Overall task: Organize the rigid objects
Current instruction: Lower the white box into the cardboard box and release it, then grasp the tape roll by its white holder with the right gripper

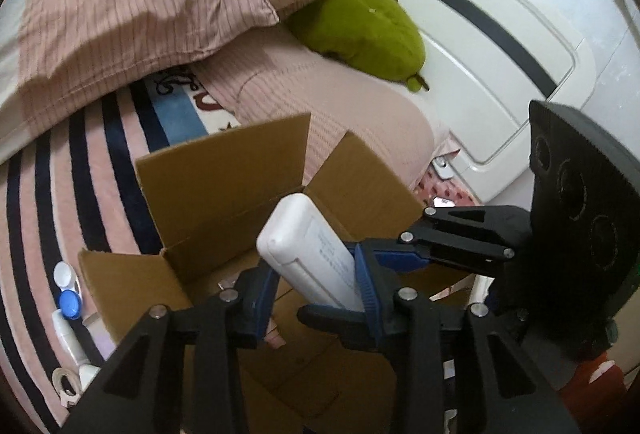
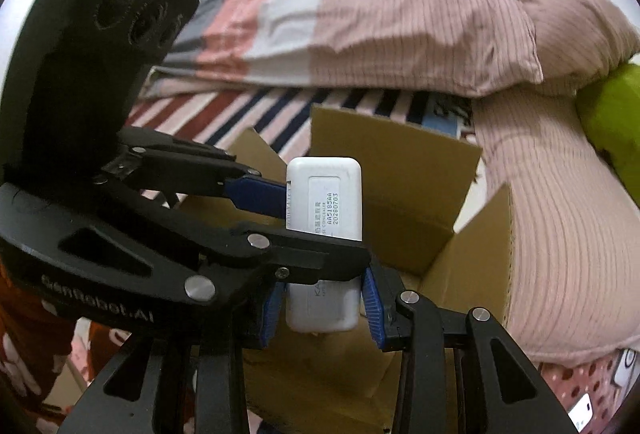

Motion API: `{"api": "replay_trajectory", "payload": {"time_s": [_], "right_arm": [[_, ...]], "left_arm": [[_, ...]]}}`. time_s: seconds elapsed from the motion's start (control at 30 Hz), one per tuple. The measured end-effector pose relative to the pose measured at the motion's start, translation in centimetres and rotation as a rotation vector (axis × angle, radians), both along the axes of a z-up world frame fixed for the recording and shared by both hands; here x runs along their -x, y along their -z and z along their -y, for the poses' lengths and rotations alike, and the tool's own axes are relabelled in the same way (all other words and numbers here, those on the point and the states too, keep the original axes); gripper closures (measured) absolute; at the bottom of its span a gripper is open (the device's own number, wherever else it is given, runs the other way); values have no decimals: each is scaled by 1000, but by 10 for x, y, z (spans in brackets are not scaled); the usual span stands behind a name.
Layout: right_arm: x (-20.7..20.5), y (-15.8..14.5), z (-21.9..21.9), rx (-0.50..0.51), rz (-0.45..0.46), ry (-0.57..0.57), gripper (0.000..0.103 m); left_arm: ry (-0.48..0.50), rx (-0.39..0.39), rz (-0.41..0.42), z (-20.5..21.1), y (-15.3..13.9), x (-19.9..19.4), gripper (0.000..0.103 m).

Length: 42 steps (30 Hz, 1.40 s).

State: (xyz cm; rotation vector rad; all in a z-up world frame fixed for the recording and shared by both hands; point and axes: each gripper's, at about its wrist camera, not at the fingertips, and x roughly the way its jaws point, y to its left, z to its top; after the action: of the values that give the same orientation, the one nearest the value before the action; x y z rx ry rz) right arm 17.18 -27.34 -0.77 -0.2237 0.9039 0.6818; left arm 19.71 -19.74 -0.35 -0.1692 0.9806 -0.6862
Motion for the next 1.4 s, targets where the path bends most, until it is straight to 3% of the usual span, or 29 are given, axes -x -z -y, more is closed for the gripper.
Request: {"api": "replay_trajectory", "payload": {"time_s": [0.07, 0.2, 0.37, 0.5, 0.63, 0.77, 0.87, 1.07, 1.17, 1.4], "right_arm": [[-1, 4, 0, 17, -14, 11, 71], [1, 8, -1, 41, -41, 23, 70], [15, -8, -15, 46, 6, 14, 59], [41, -30, -52, -4, 83, -65, 50], [70, -37, -103, -51, 110, -189, 49], [90, -16, -160, -36, 76, -312, 49], [92, 16, -195, 3, 18, -353, 49], [61, 92, -234, 101, -57, -302, 49], [42, 114, -242, 130, -51, -268, 49], [17, 131, -258, 179, -24, -243, 49]], "left_arm": [[-6, -38, -1, 0, 3, 1, 65], [-33, -54, 36, -15, -5, 11, 45], [-111, -60, 126, -59, -33, 33, 27], [-213, -84, 200, -113, -51, 60, 20], [-325, -110, 246, -172, -52, 90, 11], [-414, -133, 241, -224, -28, 116, 10], [-463, -138, 212, -259, 3, 129, 10], [-523, -119, 108, -301, 69, 131, 11], [-531, -107, 75, -313, 93, 130, 11], [-531, -88, 47, -320, 115, 124, 10]]}}
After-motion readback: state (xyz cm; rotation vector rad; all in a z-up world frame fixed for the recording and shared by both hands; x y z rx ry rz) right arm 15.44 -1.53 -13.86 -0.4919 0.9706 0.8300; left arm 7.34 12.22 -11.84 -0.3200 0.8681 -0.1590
